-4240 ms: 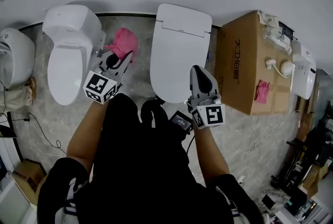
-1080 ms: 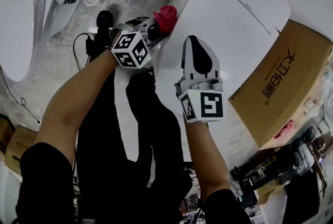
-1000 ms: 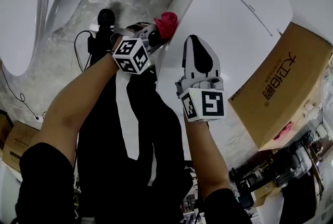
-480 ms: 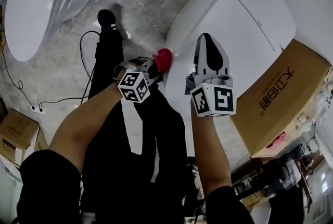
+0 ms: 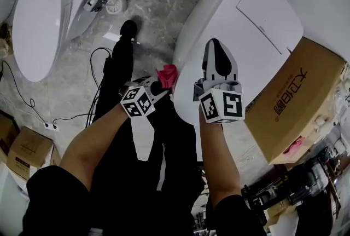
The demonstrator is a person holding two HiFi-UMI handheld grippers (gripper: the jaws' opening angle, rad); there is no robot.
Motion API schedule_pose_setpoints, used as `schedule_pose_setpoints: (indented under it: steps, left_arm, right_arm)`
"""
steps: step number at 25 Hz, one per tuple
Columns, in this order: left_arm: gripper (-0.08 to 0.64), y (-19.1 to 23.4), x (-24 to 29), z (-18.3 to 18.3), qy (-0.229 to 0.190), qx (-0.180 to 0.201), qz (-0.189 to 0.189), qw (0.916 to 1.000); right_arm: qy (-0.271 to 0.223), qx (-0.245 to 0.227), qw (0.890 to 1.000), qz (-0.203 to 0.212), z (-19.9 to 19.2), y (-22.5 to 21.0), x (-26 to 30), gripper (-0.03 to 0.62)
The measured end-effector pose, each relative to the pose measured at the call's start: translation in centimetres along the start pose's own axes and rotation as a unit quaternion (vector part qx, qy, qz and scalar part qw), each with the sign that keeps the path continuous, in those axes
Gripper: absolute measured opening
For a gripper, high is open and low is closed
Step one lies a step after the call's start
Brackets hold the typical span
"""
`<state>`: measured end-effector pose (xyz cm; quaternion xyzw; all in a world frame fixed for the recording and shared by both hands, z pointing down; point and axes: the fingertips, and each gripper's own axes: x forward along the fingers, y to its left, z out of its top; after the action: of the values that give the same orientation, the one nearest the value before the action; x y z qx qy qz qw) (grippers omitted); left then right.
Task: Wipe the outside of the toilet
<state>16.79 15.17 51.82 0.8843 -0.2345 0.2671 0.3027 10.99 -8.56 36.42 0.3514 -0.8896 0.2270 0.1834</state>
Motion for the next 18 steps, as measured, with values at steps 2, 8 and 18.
schedule_pose_setpoints:
  steps: [2,8,18]
  left_arm:
    - [0.057,4.7,-1.7,2.6,-0.020,0.002,0.030,0.9994]
    - [0.057,19.8,-2.1,12.1,-0.062,0.046,0.081,0.9937]
    - [0.057,36.4,5.6,19.6,-0.026,0.131,0.077,0.9880]
  right_arm:
    - [-0.009,0.007,1.000,-0.012,1.0,-0.5,0.4,0.037]
    - [-0.024,0.015,0.998,-0.061,3.6,-3.4,3.2,0.037]
    - [-0.041,0.022,0.987,-0.151,8.2,-12.0,12.1,0.037]
